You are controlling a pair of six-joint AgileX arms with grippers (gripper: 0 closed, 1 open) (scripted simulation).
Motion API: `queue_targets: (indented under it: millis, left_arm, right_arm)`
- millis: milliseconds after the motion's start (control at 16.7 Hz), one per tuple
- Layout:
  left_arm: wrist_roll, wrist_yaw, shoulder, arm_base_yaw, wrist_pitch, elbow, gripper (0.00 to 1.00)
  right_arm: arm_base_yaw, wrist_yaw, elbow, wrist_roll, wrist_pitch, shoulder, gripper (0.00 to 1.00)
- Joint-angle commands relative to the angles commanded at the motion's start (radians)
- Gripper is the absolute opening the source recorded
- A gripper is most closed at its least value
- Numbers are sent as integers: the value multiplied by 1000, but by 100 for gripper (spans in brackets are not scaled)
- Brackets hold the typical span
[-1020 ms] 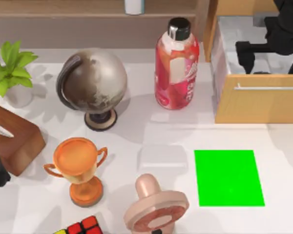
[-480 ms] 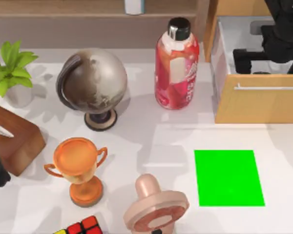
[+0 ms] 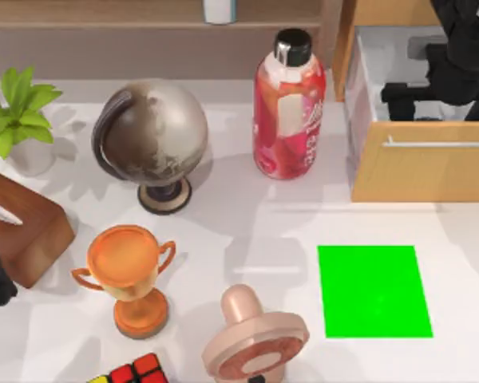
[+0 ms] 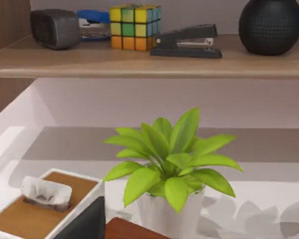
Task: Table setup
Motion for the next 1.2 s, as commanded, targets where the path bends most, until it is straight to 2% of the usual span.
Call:
queue_targets:
  millis: [540, 1200]
  left_arm:
    - [0, 0, 0, 0, 0, 0, 100]
    - [0, 0, 0, 0, 0, 0, 100]
  right_arm:
    - [0, 0, 0, 0, 0, 0, 2]
    - [0, 0, 4, 2, -4, -10, 0]
